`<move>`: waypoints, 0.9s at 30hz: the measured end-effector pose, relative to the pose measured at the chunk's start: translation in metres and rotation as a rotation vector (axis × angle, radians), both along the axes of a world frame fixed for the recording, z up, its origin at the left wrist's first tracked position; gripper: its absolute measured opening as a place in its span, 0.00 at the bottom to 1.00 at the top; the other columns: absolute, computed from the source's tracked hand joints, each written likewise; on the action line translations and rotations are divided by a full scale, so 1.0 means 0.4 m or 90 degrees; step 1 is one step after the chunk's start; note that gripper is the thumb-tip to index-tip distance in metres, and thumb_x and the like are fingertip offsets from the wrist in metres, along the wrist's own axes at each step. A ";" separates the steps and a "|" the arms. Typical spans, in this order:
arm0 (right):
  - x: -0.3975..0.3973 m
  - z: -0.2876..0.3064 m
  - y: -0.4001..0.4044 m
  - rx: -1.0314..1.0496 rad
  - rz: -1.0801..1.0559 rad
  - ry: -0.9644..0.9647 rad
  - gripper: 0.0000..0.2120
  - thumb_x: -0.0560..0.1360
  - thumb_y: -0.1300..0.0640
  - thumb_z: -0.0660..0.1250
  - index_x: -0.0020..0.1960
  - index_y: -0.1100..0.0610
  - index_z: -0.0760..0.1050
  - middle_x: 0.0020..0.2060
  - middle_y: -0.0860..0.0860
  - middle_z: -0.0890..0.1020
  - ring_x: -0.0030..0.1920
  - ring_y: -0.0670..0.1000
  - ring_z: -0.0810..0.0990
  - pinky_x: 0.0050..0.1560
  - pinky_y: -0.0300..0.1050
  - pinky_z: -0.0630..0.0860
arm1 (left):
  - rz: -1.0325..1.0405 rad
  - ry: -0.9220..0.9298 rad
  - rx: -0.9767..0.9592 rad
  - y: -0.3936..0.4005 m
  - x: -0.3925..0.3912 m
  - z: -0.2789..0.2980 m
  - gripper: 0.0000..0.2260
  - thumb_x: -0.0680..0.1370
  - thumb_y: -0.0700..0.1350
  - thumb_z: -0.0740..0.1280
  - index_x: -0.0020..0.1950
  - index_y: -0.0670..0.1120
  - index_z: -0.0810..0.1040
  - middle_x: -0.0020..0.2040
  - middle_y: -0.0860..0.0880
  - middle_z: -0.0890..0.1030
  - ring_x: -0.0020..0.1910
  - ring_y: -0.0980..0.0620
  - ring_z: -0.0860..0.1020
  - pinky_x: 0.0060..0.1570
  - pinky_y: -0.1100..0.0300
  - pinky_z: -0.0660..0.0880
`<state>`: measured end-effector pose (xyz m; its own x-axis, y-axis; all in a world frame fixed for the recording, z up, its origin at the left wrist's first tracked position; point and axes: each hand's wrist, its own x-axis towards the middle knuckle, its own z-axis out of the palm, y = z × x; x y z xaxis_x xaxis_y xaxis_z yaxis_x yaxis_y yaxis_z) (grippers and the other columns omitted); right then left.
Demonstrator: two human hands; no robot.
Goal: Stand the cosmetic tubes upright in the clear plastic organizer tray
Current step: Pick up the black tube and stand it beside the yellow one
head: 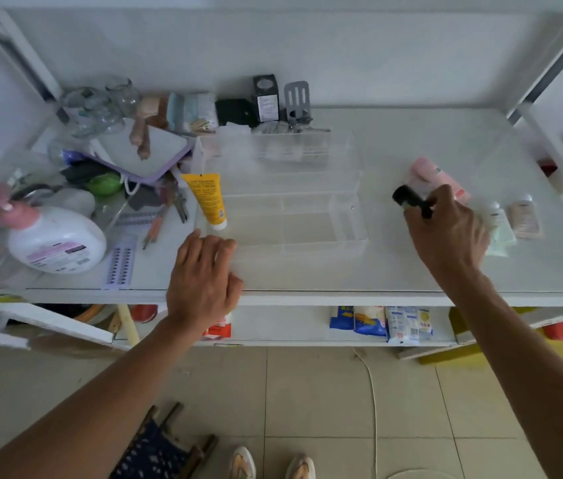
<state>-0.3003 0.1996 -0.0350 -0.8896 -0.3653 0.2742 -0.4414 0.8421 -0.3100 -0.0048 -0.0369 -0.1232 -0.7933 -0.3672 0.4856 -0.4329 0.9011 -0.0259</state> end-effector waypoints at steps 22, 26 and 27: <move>0.263 0.103 -0.446 0.169 0.449 -0.002 0.15 0.79 0.41 0.65 0.56 0.51 0.78 0.40 0.53 0.75 0.48 0.63 0.82 0.42 0.49 0.68 | -0.012 0.040 0.022 -0.005 -0.001 -0.011 0.21 0.70 0.44 0.67 0.62 0.40 0.80 0.51 0.39 0.81 0.52 0.37 0.79 0.77 0.40 0.71; 0.278 0.095 -0.458 0.171 0.452 0.017 0.13 0.81 0.44 0.65 0.59 0.49 0.79 0.40 0.53 0.74 0.47 0.63 0.82 0.42 0.49 0.70 | -0.013 0.044 0.019 -0.003 -0.002 -0.011 0.20 0.71 0.44 0.67 0.62 0.40 0.79 0.50 0.40 0.81 0.52 0.37 0.79 0.77 0.41 0.72; 0.284 0.094 -0.461 0.168 0.456 0.017 0.12 0.81 0.45 0.65 0.60 0.49 0.80 0.40 0.53 0.74 0.48 0.63 0.82 0.42 0.49 0.72 | -0.011 0.042 0.021 -0.003 -0.002 -0.010 0.20 0.71 0.44 0.67 0.62 0.40 0.79 0.50 0.41 0.81 0.51 0.37 0.78 0.77 0.41 0.71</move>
